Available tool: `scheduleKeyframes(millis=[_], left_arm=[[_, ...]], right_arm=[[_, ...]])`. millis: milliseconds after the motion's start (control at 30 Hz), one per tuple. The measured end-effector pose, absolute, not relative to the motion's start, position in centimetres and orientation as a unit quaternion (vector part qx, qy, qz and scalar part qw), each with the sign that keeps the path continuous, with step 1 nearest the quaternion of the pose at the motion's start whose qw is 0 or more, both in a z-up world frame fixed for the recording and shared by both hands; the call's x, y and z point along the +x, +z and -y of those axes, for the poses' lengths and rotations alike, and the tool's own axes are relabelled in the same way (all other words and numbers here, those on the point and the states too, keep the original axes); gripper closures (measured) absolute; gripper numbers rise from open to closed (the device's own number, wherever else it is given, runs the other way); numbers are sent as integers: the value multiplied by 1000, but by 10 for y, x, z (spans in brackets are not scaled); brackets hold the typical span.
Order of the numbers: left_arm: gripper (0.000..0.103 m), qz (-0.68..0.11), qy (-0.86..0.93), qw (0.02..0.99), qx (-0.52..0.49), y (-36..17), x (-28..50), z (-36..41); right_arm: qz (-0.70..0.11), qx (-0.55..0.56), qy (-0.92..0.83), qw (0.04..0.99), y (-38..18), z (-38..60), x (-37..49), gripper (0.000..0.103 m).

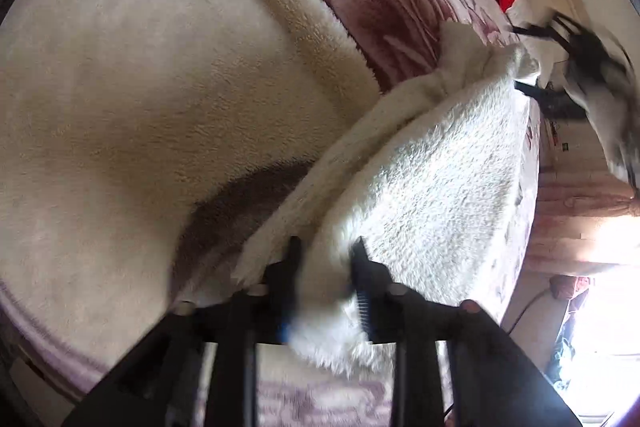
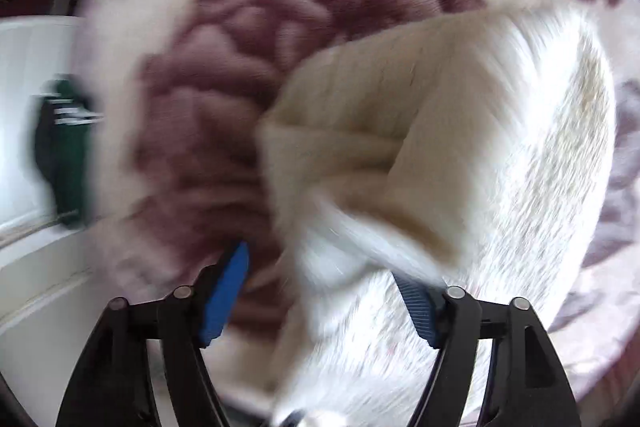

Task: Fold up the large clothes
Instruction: 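Fold the held cardigan side over the body with the left gripper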

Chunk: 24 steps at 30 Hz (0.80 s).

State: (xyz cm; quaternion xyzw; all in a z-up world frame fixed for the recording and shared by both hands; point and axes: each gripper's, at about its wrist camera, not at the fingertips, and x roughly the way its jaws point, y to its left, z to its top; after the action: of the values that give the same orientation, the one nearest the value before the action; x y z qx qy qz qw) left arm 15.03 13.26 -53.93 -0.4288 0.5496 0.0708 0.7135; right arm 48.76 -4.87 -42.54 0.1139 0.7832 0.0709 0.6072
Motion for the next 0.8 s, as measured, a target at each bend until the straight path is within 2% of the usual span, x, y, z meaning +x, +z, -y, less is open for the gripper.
scheduleKeyframes(millis=[67,167,233,300,433,567,600,633,667,800], left_arm=[[73,-547,64,721,-421,-520,154,-140],[69,-541,46,742,-393,-493,184,-148],[49,-533,29,763,-366,-477,222,-147],[39,-521,1,779,-349,-467,270,-139],[39,-518,-64,798,-303,-469,382,-98],[39,-548,-87,797,-240,-497,477,-47],[43,-558,-89,797,-213,-506,497,-34],[73,-558,-88,800,-203,-509,500,-31],[91,-552,-86,806,-196,-511,506,-30],[94,-534,-83,805,-245,-506,494,-62]], right_arm=[[-766,177,100,609,-396,84,483,28],[-727,202,90,650,-359,147,473,27],[-703,192,62,682,-345,189,466,27],[-694,192,39,693,-345,227,460,27],[-693,217,20,687,-380,276,457,27],[-685,260,19,680,-416,301,454,27],[-683,278,26,675,-427,302,456,27],[-680,289,33,673,-434,301,457,27],[-679,296,40,671,-440,302,460,27],[-673,321,66,663,-461,290,474,27]])
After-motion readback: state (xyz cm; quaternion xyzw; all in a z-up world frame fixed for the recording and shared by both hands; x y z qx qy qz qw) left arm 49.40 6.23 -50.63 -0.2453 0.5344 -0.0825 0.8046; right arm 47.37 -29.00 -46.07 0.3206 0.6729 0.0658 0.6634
